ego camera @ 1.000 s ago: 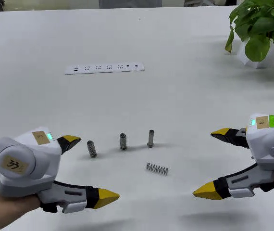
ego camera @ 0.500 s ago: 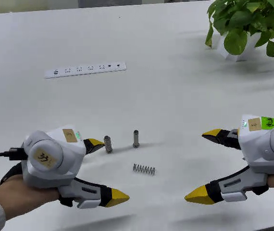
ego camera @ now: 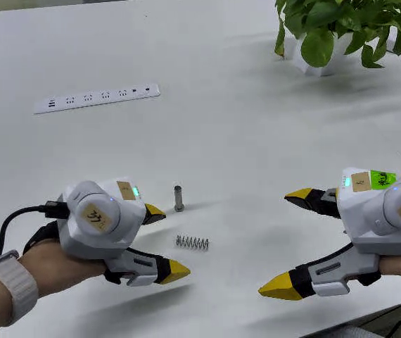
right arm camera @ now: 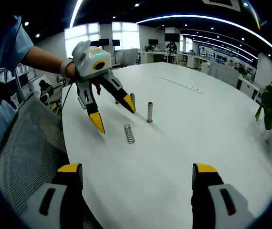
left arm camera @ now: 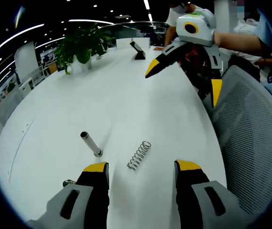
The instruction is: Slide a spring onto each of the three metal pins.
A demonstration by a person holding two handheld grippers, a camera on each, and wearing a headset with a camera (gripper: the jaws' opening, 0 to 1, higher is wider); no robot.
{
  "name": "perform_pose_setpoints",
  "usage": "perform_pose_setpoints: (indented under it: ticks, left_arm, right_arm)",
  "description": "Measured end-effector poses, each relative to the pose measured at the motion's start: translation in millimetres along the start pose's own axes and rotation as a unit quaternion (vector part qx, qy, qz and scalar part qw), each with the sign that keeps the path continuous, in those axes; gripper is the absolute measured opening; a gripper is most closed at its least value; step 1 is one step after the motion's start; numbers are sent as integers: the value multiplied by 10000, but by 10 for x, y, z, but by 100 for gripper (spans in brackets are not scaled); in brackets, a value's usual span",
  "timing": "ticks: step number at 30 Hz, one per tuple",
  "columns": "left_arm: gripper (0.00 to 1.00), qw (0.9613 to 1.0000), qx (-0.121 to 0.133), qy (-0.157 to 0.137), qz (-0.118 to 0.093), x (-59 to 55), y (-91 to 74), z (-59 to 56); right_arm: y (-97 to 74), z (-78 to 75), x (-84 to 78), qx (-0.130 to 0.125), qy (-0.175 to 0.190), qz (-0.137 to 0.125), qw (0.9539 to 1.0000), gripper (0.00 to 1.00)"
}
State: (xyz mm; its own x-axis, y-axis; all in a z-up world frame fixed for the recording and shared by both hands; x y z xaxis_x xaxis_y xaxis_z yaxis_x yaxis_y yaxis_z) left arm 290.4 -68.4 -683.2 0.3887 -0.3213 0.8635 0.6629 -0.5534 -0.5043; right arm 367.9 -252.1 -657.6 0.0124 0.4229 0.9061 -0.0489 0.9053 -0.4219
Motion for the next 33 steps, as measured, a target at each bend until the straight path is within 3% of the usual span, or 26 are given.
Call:
perform_pose_setpoints:
  ticks: [5,6,14,21,29,33]
  left_arm:
    - [48,9995,-56,109,282,-59,114,51]
    - [45,9992,-112,174,335,-30,137,50]
    - [32,9975,-235,166,642,-103,236,97]
    - [24,9965,-280,206,761,-91,266,136]
    - [18,9911,-506,702,1012,-84,271,90]
    - [15,9909,-487,693,1045,-78,257,86]
  right_arm:
    - [-28,14,-9,-42,62,-15,10000,96]
    - [-34,13,-15,-46,72,-14,10000,96]
    - [-64,9,-23,-90,119,-38,9999,95]
    - [-80,-14,-38,-116,133,-41,9998,95]
    - [-65,1,-29,-114,135,-37,9998,95]
    - [-54,13,-30,-99,140,-54,9998,95]
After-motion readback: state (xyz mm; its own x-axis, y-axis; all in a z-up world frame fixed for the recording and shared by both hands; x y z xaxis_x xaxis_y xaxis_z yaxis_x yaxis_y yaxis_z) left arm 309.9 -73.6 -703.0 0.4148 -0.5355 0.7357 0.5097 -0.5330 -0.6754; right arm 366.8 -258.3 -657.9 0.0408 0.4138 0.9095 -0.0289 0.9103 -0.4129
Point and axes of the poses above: the centre of the closed fingertips' face, and the gripper's own axes: y roughly forward along the fingers, z roughly to its left, x roughly out of its top, the point moved 6 cm from there along -y, roughly backward along the fingers, and after that the axes turned 15 degrees about -z, right-handed, at the moved point
